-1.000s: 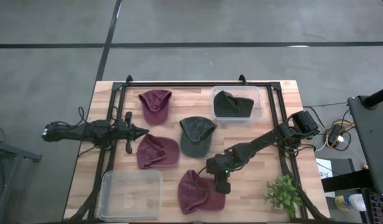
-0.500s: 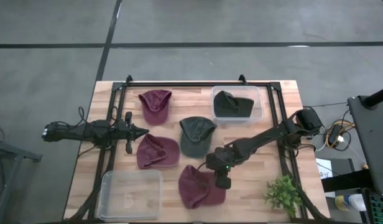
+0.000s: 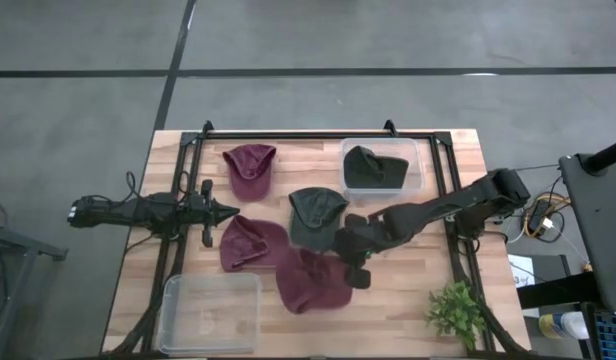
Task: Pick & Place hat
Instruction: Put the bottom dark red cap into the bottom transparent bin
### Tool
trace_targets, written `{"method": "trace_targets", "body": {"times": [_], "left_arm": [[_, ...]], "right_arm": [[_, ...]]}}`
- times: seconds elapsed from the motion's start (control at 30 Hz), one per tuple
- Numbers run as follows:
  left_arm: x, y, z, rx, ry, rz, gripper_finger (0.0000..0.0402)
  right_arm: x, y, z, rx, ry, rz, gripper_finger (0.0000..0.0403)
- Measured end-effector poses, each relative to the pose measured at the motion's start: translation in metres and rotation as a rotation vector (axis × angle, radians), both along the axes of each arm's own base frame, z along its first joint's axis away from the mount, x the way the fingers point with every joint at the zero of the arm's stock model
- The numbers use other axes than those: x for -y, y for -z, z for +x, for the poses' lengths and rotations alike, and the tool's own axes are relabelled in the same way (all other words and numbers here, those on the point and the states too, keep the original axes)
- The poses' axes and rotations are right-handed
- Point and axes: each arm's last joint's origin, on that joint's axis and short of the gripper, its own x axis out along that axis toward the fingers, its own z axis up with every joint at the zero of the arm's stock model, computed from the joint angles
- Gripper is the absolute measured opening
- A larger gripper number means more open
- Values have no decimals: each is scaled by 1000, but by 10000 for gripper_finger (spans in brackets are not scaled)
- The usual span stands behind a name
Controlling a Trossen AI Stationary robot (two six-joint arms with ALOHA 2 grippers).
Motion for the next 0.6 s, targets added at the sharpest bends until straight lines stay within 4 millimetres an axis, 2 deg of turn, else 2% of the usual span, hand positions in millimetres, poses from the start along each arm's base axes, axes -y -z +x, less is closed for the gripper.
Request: {"method": "trace_targets", "body": {"times": [0.33, 0.6], "left_arm": [[0, 0, 0, -1, 0, 0, 0], [0, 0, 0, -1, 0, 0, 0]], "right_arm": [[26, -56, -6, 164, 67, -201, 13], [46, -85, -4, 252, 100, -314, 13]]}}
